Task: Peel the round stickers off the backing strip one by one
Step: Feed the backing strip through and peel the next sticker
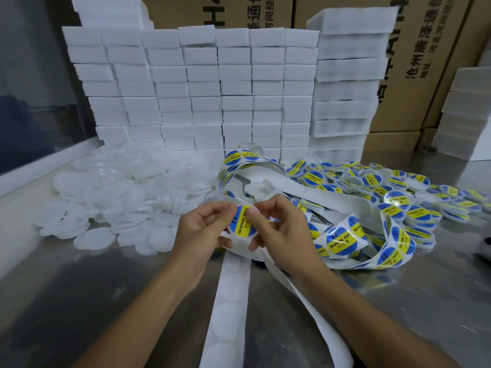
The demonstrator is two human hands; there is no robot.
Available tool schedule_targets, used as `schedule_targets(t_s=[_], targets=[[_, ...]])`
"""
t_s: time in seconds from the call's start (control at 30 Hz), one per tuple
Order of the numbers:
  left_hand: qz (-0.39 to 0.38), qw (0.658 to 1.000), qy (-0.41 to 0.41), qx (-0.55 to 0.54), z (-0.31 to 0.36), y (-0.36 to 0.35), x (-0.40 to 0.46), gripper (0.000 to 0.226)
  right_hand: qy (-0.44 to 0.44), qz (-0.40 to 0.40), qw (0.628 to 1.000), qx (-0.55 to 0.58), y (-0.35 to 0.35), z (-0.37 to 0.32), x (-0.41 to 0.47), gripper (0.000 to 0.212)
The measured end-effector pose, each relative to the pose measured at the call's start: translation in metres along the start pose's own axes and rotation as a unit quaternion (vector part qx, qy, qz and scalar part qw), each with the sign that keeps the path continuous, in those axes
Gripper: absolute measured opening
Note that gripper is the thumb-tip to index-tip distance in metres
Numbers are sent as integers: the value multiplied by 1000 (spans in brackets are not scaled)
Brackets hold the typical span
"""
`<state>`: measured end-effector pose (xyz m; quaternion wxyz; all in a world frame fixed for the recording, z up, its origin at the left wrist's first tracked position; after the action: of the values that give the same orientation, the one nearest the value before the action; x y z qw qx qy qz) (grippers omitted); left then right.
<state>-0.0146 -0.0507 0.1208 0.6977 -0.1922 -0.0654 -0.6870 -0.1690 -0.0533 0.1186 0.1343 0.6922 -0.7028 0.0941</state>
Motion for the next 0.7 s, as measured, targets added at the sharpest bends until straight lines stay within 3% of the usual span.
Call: schedule_targets(t_s=[0.1,0.17,0.33,0.53,0.7], targets=[[-7,990,-47,132,-12,-2,-1,35,-10,59,998,21,9,-1,3,8],[-36,963,-87,251,-24,-6,-2,36,-6,119,993,-14,25,-4,9,12],[-134,919,-91,359,-50,-6,-5,47,-33,250,967,-37,79,-18,36,16],[-126,915,-72,376,-60,-5,-1,42,-121,258,958,-2,131,-16,108,26],[-74,939,-54,332,-60,0,5,17,-200,251,936,-144,155,20,141,49]])
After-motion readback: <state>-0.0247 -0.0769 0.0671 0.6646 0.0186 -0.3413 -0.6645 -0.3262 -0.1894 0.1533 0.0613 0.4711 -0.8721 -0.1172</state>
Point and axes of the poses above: each hand's wrist, its own x-axis towards the middle knuckle, its own y-axis out of the back of the hand, z = x × y, the point moved 4 cm from there along x, towards the middle knuckle, and after that the axes turned 8 degrees about -y, right-handed, at the moved point
